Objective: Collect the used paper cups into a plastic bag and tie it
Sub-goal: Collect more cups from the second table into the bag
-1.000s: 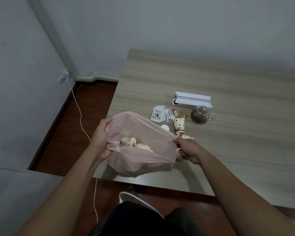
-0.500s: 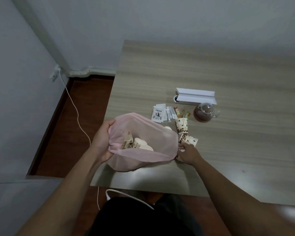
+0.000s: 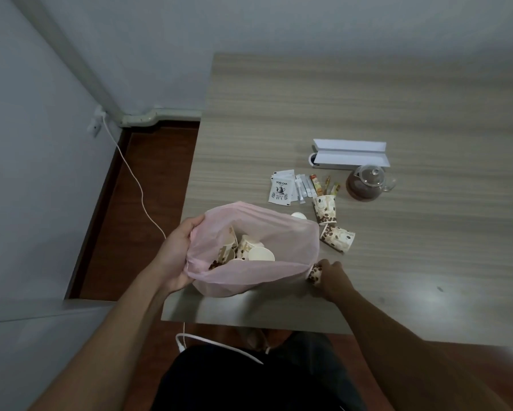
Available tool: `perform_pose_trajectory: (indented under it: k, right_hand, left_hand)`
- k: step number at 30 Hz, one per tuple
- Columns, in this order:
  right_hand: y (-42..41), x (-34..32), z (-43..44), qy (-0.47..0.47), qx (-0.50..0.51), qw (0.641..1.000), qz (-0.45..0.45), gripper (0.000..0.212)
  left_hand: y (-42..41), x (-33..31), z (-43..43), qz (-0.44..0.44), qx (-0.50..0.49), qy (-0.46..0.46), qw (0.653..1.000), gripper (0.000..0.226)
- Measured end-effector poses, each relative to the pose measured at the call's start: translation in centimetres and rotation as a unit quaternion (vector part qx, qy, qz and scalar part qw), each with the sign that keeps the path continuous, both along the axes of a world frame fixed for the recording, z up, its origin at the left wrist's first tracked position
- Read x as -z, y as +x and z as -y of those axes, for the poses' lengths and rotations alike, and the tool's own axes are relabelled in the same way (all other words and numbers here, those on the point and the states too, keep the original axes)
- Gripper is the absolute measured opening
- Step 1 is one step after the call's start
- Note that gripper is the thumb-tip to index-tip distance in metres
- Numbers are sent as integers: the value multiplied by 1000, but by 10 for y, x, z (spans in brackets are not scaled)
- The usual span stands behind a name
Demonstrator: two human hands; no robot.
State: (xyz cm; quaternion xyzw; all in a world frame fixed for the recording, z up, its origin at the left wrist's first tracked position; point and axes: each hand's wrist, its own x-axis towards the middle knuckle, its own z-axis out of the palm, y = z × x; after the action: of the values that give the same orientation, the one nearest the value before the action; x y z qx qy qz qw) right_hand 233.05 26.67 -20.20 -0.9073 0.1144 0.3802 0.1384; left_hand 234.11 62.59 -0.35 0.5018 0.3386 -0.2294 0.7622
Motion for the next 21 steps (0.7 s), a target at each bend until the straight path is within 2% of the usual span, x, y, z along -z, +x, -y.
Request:
perform_pose_trajectory:
  k: [5, 9, 11, 15, 18, 21]
  right_hand:
    - [6, -17, 4, 14, 42, 998, 35, 64]
    - [21, -46, 16, 26, 159, 981, 108, 76]
    - [28, -69, 17, 47, 229, 959, 162, 73]
    - [38, -120, -1, 148, 348, 886, 267, 61]
    - [36, -146, -35, 313, 322, 854, 264, 46]
    - [30, -157, -82, 404, 203, 869, 201, 46]
  left_hand:
    - [5, 1, -1, 11, 20, -14, 1000, 53]
    - [16, -10, 9, 22, 16, -31, 999, 53]
    - [20, -16, 13, 22, 13, -34, 999, 57]
    - [24, -18, 15, 18, 4, -40, 999, 61]
    - [24, -20, 19, 25, 10, -46, 999, 57]
    - [25, -27, 25, 35, 22, -46, 998, 54]
